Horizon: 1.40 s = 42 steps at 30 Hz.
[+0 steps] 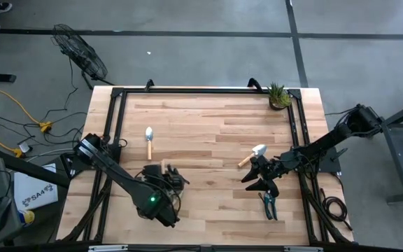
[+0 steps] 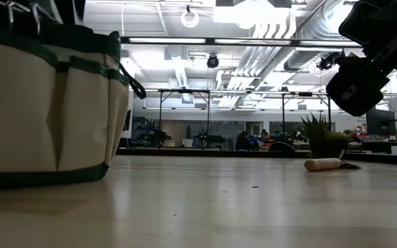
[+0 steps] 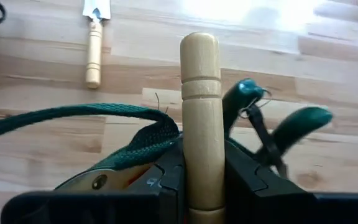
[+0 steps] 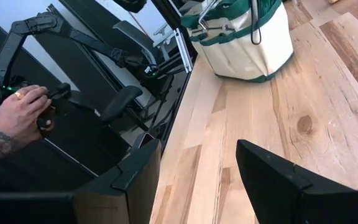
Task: Pick & Place Garden tools in Gardening bag
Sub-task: Put the hand rake into the gardening bag
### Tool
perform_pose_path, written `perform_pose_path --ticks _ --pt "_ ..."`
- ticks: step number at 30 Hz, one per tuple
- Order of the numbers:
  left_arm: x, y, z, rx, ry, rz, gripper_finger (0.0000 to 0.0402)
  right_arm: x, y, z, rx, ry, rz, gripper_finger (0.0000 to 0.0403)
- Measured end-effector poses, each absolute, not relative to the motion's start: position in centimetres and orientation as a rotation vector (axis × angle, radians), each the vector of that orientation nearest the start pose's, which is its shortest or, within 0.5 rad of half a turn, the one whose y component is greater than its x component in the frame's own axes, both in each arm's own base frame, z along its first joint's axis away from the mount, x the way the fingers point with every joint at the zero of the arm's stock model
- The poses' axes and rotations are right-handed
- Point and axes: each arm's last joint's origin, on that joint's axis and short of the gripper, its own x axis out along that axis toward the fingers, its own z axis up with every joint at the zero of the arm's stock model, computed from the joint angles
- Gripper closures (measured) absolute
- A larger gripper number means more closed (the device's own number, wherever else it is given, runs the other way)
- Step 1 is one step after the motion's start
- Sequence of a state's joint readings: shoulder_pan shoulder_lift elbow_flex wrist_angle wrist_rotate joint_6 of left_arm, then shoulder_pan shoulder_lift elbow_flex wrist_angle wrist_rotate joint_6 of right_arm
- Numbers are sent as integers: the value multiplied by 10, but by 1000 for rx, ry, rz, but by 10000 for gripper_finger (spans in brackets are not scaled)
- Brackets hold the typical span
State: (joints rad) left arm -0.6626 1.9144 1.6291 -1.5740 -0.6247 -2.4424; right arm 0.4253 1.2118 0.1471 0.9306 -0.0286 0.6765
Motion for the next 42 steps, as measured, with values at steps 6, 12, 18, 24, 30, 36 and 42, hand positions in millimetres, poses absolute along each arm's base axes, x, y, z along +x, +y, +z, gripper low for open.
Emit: perform_pose_path --ticks 6,12,18,24,30,36,42 --pt "272 -194 248 -886 544 1367 343 177 81 153 637 280 390 199" --pt "272 -194 248 -882 559 1370 343 177 81 153 637 280 391 199" --pt "273 -195 243 -867 567 1380 321 177 81 153 637 280 391 199" --pt "273 -195 243 -865 568 1377 303 177 81 153 637 280 391 199" --pt "273 -195 243 -866 563 1378 304 177 81 153 637 280 390 199" --pt "273 -194 243 -865 540 1371 303 177 81 153 637 281 391 199" --pt "273 -193 242 -854 521 1370 303 177 81 153 637 280 390 199"
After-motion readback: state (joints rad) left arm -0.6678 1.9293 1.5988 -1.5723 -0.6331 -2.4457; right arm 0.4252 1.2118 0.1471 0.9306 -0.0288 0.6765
